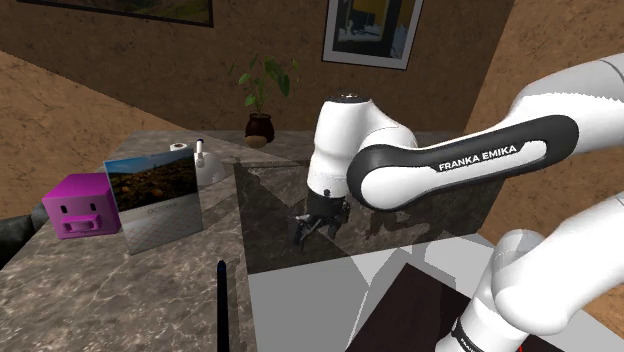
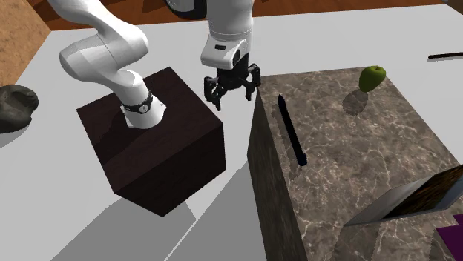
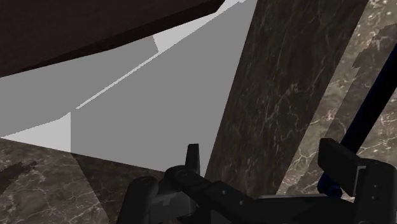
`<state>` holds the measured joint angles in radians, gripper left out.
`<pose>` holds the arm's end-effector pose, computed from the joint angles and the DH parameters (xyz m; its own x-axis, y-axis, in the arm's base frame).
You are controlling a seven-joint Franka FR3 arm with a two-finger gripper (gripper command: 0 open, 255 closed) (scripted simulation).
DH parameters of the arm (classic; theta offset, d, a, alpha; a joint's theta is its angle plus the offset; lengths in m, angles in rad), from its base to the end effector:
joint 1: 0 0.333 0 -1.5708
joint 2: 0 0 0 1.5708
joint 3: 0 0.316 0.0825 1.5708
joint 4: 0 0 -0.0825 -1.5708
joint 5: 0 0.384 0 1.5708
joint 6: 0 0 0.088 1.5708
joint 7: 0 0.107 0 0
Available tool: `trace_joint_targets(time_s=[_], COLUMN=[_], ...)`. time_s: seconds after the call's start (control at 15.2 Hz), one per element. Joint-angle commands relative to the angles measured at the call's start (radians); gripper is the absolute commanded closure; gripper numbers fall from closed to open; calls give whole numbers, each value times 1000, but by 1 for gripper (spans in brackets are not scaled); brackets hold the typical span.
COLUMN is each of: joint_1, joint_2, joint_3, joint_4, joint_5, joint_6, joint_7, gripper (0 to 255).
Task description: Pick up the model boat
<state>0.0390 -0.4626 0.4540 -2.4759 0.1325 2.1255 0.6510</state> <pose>0.3655 0.2086 0.4460 0.9609 -0.2535 0.1110 -0.2567 -0.9664 0.0151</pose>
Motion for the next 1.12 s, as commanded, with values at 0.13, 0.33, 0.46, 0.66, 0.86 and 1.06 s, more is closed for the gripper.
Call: trace_joint_targets(time_s=[0.13,0.33,0.46,0.66,0.86,1.06], joint_1=[-28,-54,-66,-63,-22,45], joint_2=[145,270,362,510,658,795], joint_3=[96,164,201,232,224,186], joint_4=[64,124,171,256,356,469], joint_5=[-31,-94,-158,-279,-403,-499], joint_6=[81,135,164,190,195,185], joint_7=[158,290,389,547,696,815], gripper=[0,0,0,0,0,0])
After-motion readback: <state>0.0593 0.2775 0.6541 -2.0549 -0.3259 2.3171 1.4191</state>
